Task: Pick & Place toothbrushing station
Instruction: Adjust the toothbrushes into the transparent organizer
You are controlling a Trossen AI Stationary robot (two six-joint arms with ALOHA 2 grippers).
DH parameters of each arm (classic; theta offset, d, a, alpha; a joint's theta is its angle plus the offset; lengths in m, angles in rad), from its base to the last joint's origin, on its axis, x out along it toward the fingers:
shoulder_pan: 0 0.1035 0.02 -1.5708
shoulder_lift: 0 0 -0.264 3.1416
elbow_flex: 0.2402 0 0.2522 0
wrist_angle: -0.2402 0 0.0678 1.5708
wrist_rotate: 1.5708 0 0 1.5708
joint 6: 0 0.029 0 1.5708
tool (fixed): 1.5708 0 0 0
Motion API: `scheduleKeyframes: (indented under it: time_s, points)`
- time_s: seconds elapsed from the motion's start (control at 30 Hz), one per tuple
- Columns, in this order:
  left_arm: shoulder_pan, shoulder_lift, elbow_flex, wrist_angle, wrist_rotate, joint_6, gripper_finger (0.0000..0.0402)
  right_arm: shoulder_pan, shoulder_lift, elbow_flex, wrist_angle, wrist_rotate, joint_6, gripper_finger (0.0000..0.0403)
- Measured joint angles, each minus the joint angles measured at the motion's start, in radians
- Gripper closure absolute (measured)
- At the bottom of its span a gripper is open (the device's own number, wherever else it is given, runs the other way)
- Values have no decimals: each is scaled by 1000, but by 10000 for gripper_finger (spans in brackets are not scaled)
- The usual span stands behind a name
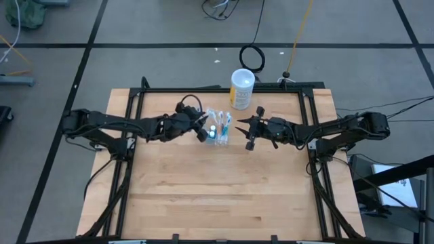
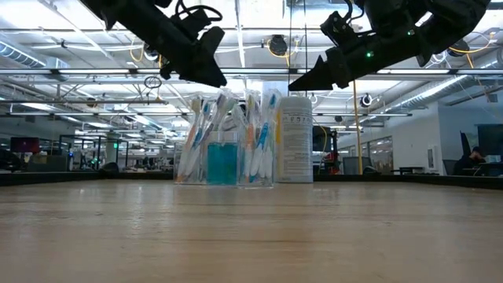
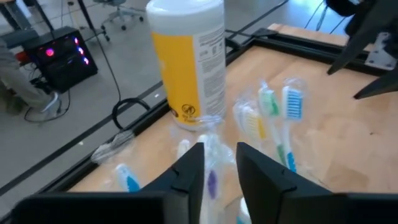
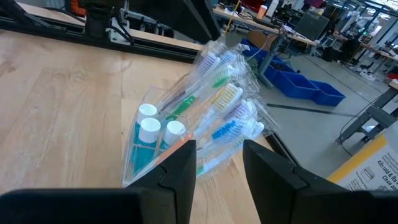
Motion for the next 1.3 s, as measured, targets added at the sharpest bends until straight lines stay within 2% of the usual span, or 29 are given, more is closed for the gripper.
scheduleKeyframes:
  time_s: [0.23,0.3,0.7,0.87,1.3]
  points:
    - [9,0,0,-7,-1,7,387,0,0,0,0,0,0,277]
    - [9,0,0,-7,-1,9,396,0,0,0,0,0,0,278]
    - [-17,-18,2,-17,-16,28,388,0,0,0,0,0,0,278]
    - [-20,-18,1,-52,-56,27,398,0,0,0,0,0,0,278]
    - [-15,-17,1,-32,-20,92,339,0,0,0,0,0,0,277]
